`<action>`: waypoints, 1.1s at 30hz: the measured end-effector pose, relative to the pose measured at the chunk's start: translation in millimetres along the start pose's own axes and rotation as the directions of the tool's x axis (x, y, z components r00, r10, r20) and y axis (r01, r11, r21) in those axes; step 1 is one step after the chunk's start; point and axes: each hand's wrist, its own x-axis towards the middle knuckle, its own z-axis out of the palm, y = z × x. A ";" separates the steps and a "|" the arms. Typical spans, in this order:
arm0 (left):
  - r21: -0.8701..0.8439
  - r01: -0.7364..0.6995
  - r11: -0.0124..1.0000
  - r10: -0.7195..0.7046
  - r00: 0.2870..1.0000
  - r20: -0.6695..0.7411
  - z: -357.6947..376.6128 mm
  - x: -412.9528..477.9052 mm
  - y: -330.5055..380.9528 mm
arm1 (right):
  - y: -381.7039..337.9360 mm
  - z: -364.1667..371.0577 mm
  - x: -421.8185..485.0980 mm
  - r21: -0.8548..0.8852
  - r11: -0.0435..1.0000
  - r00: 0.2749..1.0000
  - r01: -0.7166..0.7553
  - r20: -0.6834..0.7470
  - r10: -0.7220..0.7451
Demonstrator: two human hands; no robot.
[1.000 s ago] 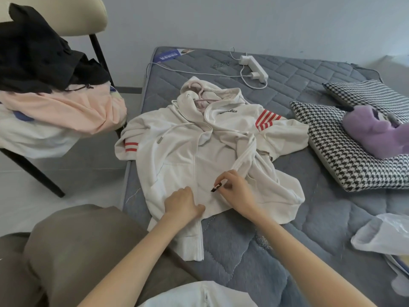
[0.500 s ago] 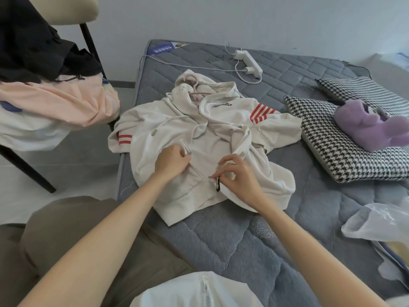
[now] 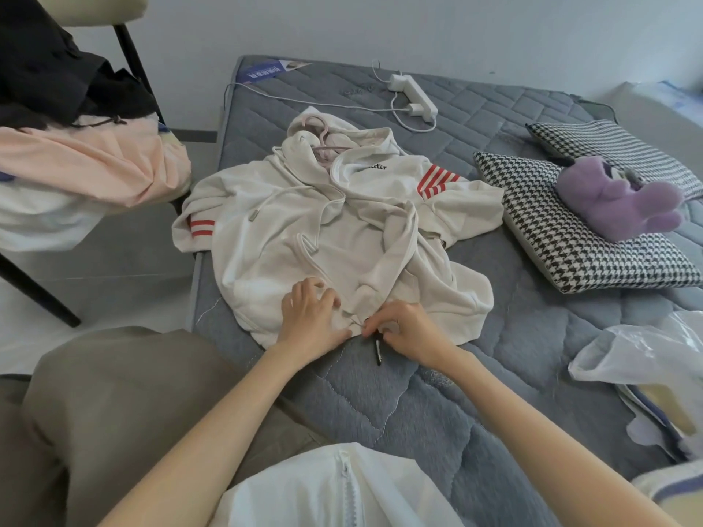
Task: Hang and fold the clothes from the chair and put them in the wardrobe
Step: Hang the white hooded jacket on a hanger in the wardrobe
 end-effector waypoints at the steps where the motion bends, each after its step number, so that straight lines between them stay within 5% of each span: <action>1: 0.046 -0.017 0.999 0.018 1.000 -0.006 2.4 -2.6 0.0 | -1.4 -0.3 -1.8 0.027 0.998 0.999 -0.051 0.009 0.051; 7: 0.104 -0.085 0.991 0.098 0.988 -0.121 3.1 -10.5 -9.1 | -12.7 12.0 -5.3 0.445 0.829 0.860 -0.339 -0.210 0.464; 10: 0.133 -0.114 0.985 0.135 0.978 -0.159 -1.4 -14.4 -13.8 | -14.6 20.1 -1.3 0.572 0.701 0.802 -0.426 -0.119 0.585; 13: 0.129 -0.100 0.987 0.125 0.971 -0.205 -7.7 -18.0 -20.2 | -14.6 32.3 6.2 0.583 0.688 0.805 -0.432 -0.095 0.586; 18: 0.085 -0.048 0.995 0.072 0.948 -0.310 -23.4 -23.1 -30.4 | -28.4 27.7 22.1 0.493 0.812 0.816 -0.313 -0.299 0.496; 21: 0.036 -0.017 0.999 0.029 0.927 -0.374 -24.9 -25.7 -34.6 | -38.9 12.5 25.9 0.031 0.966 0.830 -0.257 -0.505 0.237; 25: -0.007 -0.037 0.999 0.032 0.937 -0.348 -21.6 -25.0 -36.3 | -46.0 12.3 31.6 -0.389 0.910 0.895 -0.144 -0.444 -0.048; 30: -0.045 -0.084 0.995 0.072 0.973 -0.220 -13.3 -27.4 -39.0 | -33.5 40.6 25.4 -0.108 0.960 0.961 -0.257 -0.133 0.242; 33: -0.035 -0.091 0.995 0.083 0.977 -0.197 -11.4 -27.6 -40.6 | -30.8 43.2 13.7 0.070 0.960 0.952 -0.271 -0.131 0.278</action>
